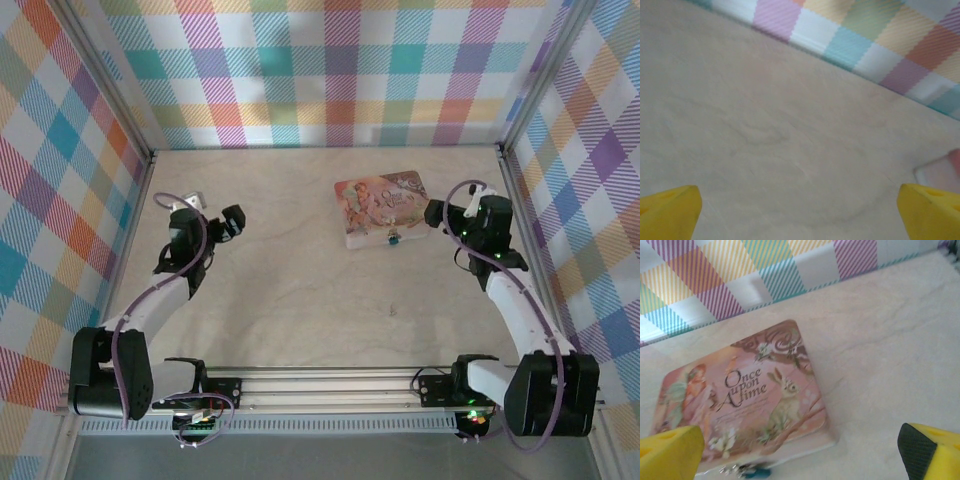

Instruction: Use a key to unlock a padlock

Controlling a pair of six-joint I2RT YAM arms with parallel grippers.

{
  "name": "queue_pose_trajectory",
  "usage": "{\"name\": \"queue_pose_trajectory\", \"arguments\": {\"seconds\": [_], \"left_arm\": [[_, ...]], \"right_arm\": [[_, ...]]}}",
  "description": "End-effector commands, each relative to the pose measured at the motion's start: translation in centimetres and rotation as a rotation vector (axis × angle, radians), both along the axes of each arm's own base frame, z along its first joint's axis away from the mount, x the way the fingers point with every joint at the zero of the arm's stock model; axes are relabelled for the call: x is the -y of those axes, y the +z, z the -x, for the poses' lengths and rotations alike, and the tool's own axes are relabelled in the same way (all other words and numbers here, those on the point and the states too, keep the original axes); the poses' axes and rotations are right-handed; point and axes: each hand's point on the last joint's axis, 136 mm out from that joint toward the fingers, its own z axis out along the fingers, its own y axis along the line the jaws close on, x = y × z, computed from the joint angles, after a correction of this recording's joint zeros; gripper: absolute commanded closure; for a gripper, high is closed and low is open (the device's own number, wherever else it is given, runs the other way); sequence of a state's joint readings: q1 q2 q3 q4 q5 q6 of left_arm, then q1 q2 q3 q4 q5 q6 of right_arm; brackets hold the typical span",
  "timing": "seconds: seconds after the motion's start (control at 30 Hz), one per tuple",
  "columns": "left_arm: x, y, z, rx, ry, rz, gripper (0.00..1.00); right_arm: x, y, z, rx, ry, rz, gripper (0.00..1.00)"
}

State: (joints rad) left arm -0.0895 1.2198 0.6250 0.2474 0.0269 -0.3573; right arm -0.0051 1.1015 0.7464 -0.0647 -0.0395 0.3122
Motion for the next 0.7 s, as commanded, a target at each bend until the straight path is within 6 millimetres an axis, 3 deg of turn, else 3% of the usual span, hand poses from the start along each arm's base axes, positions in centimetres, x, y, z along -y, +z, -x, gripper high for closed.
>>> {"name": "queue_pose_trajectory", "arguments": {"seconds": [0.0,0.17,0.3,0.53,0.67], "left_arm": [[2.8,0.1,1.4,-0.074,-0.066,0.177,0.00],[6.2,0.0,3.0,-0.125,-0.142,0.281,0.00],[8.9,-0.2,3.9,-0.145,-0.191,0.358,0.00],[13.4,-0.1,4.5,-0.165,-0.270,0.394,0.00],[15.3,-0.2,4.5,-0.172,-0.310,0.392,0.00]], "right_arm": [[-1.8,-2.0,3.1,-0.185,0.013,-0.157,0.00],[-3.5,-3.1,5.8,-0.303,0.052,-0.190,0.00],[-5.0,-4.9,7.7,-0.411,0.071,-0.201,0.07],[-9.6,-9.6,11.9,-0.620,0.133,-0.182,0.15],[-10.7,-12.9,14.5,-0.729,0.152,-0.139,0.24]]}}
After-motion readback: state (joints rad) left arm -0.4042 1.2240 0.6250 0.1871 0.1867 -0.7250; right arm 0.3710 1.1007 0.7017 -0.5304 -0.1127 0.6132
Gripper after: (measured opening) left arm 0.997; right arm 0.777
